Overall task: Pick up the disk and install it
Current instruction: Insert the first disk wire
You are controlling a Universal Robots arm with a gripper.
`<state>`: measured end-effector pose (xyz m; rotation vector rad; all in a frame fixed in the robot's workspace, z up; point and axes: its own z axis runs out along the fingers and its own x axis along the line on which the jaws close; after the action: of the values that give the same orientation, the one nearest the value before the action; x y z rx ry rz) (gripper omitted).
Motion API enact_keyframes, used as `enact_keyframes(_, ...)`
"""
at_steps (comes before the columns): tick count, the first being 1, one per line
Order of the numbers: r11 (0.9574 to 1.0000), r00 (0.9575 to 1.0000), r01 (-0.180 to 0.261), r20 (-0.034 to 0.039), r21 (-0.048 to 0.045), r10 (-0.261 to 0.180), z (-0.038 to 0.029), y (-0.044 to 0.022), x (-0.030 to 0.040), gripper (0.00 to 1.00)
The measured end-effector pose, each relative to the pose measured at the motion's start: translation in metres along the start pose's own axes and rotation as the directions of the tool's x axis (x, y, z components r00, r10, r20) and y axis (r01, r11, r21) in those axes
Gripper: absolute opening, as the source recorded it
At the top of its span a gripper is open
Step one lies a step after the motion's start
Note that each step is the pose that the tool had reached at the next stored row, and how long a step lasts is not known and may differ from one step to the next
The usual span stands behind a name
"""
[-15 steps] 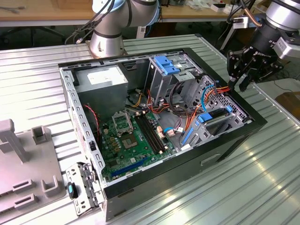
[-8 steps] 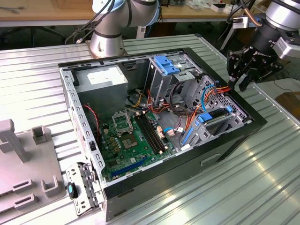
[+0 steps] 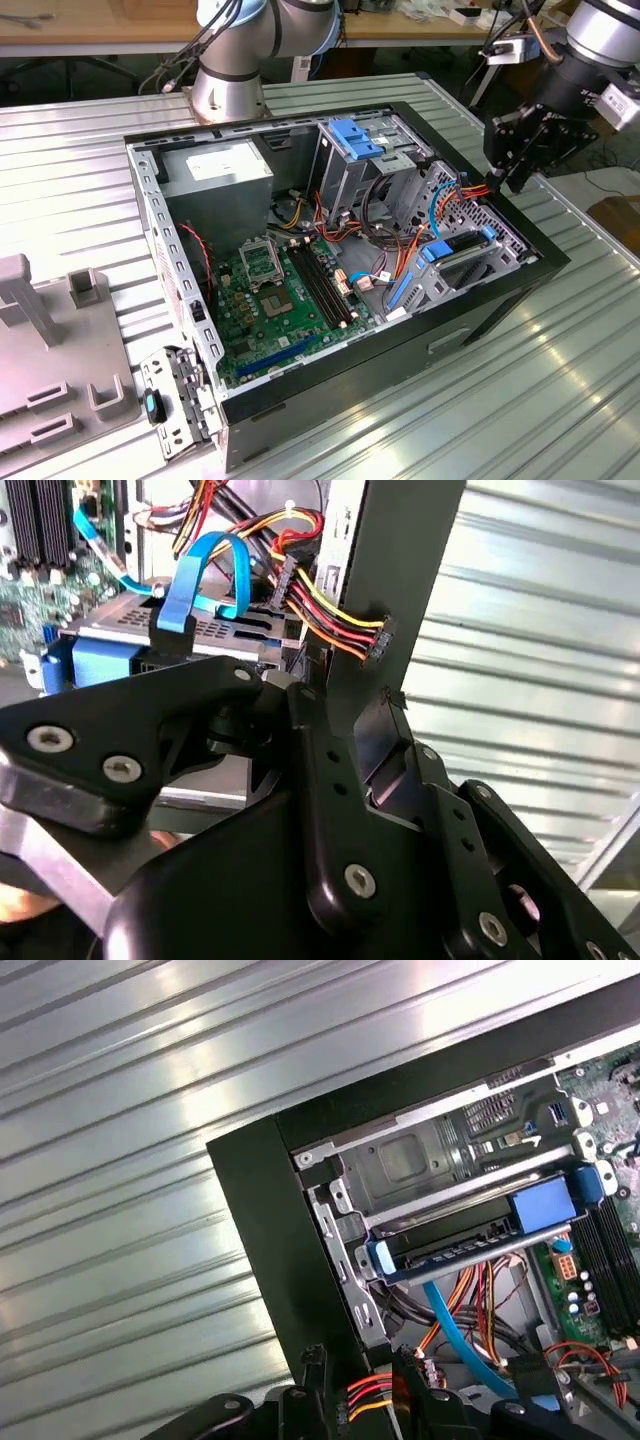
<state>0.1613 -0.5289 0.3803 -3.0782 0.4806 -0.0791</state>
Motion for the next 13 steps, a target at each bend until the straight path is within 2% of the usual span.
enact_keyframes(1, 0.9996, 0.9996, 0.027, 0.0008, 0.0012, -0.027, 0.0001, -0.0001, 0.0, 0.39)
enact_keyframes(4, 0.9976, 0.9976, 0.07, 0.0017, 0.0017, -0.07, 0.0002, -0.0025, -0.0008, 0.39)
enact_keyframes(7, 0.997, 0.997, 0.077, 0.0012, -0.0006, -0.077, 0.0027, -0.0127, -0.0033, 0.39)
enact_keyframes(8, 0.997, 0.997, 0.077, 0.0003, -0.0018, -0.077, 0.0041, -0.0153, -0.0015, 0.39)
enact_keyframes(9, 0.997, 0.997, 0.077, -0.0016, -0.0018, -0.077, 0.0056, -0.0169, 0.0024, 0.39)
enact_keyframes(11, 0.997, 0.9969, 0.078, -0.0087, -0.0039, -0.078, 0.0068, -0.0175, 0.0039, 0.39)
enact_keyframes(12, 0.9974, 0.9973, 0.071, -0.0199, -0.0092, -0.071, 0.0095, -0.0186, 0.0034, 0.39)
enact_keyframes(13, 0.9978, 0.9977, 0.064, -0.0221, -0.017, -0.064, 0.0096, -0.0193, 0.0032, 0.39)
